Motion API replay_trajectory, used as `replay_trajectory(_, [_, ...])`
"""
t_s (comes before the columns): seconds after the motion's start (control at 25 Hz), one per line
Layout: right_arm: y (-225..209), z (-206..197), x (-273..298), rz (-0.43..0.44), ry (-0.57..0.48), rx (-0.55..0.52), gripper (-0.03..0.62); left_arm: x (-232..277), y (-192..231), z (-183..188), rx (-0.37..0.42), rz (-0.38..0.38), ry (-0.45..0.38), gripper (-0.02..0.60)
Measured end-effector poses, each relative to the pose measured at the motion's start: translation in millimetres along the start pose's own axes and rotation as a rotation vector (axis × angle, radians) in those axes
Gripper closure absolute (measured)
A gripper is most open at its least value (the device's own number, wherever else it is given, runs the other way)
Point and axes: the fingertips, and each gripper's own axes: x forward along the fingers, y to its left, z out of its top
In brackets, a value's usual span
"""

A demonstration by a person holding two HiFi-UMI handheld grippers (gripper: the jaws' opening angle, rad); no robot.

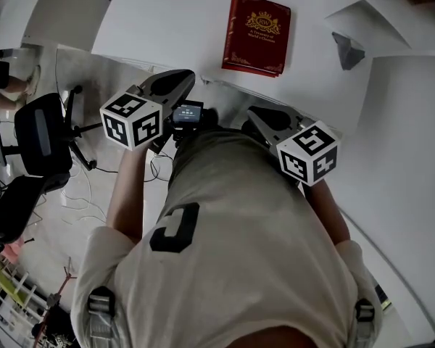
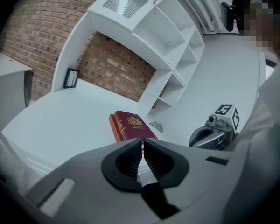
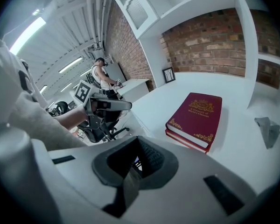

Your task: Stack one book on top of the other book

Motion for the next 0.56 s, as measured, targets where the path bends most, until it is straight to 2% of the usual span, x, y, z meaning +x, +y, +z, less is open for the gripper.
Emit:
replay_trajectory(0.16, [-6,7,7,0.020,-0.007,-0.004,0.589,2,6,-4,0.002,0.029,0.031,0.568])
replay_trajectory(0.32, [-16,19,8,0.084,-0.005,-0.041,0.589,15,-4,9,-0.031,0.036,0.010,0.568])
replay_trajectory(0.56, [-39,41,5,0.122,-0.013,-0.073,0.589,33,-5,29,0.038,0.111,0.029,0.568])
